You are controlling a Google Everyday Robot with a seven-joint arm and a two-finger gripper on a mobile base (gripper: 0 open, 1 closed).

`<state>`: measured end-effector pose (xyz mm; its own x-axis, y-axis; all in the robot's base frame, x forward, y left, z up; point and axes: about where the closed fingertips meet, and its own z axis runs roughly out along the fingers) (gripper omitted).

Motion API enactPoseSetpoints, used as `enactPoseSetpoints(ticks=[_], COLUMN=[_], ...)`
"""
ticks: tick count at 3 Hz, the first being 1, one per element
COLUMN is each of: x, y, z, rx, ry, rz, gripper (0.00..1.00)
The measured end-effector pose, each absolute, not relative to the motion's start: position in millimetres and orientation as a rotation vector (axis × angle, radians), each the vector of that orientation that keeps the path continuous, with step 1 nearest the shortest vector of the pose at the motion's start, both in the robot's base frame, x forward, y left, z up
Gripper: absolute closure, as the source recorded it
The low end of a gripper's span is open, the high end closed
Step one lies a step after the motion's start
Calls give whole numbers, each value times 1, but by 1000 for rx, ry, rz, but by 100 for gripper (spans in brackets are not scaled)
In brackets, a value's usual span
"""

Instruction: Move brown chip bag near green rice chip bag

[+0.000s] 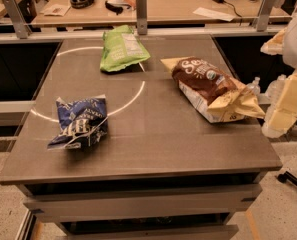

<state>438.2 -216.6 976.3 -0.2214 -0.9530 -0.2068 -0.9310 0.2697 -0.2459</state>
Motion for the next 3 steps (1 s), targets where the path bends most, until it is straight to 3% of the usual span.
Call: enactPoseSetpoints(ticks=[3], x=[448], y=[-222], z=[970], rx=[-1564], ry=[2263], rz=[-65], gripper=[0])
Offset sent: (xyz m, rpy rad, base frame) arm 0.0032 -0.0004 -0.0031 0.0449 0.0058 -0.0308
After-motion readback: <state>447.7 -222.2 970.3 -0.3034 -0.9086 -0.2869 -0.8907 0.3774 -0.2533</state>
